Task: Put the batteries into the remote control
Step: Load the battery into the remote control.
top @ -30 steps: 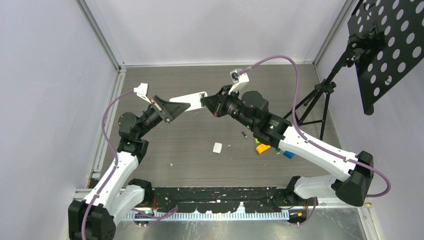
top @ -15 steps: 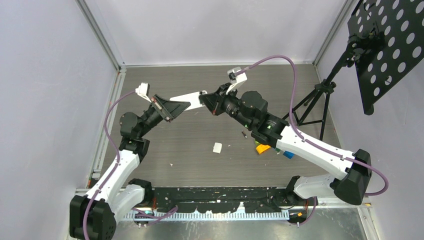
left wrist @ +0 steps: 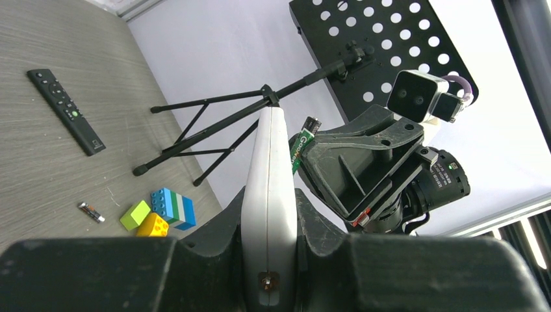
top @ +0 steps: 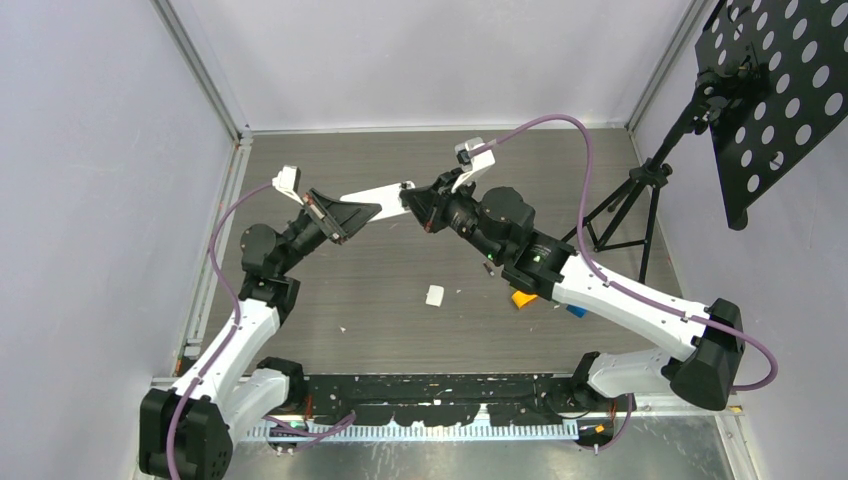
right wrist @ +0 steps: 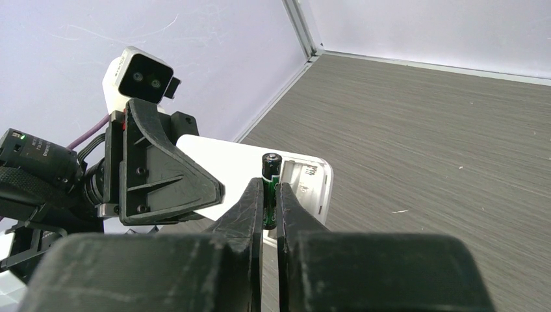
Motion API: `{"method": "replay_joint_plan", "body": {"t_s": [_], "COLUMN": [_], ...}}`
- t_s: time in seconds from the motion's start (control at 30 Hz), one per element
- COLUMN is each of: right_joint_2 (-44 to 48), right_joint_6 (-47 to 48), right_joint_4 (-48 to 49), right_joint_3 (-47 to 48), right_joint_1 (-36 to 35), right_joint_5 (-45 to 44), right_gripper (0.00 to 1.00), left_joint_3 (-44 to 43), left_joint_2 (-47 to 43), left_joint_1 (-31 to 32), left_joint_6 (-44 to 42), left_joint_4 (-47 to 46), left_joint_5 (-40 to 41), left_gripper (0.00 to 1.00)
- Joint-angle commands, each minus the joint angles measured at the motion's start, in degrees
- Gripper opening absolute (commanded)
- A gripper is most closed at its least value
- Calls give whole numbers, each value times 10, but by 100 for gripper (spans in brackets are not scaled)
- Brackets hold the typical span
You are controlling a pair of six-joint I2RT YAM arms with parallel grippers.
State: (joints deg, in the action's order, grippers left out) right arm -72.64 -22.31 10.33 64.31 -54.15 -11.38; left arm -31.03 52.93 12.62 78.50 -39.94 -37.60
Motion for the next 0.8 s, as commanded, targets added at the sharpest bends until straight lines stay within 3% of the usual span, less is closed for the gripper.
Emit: {"method": "replay_joint_plan", "body": {"t_s": [0.0,0.33,0.53,0.77], "right_joint_2": [-6,-15,-30,-29], "right_joint_6": [12,18,27,24], "right_joint_4": [-34,-38,-66,-72], "right_joint_3": [10,13,33,34], "right_joint_1": [1,1,1,2], "right_joint_5": [-18,4,36,6], "right_gripper": [8,9,24,25], "left_joint_3": [-11,-17,-21,-23], "left_joint_2": [-6,-4,-4,-5], "left_joint_1": [0,0,0,0], "left_joint_6": [17,17,21,24], "left_joint_4": [-72,-73,-75,-77], "left_joint_5": [2,1,-1,-1], "left_gripper": [0,0,0,0]}}
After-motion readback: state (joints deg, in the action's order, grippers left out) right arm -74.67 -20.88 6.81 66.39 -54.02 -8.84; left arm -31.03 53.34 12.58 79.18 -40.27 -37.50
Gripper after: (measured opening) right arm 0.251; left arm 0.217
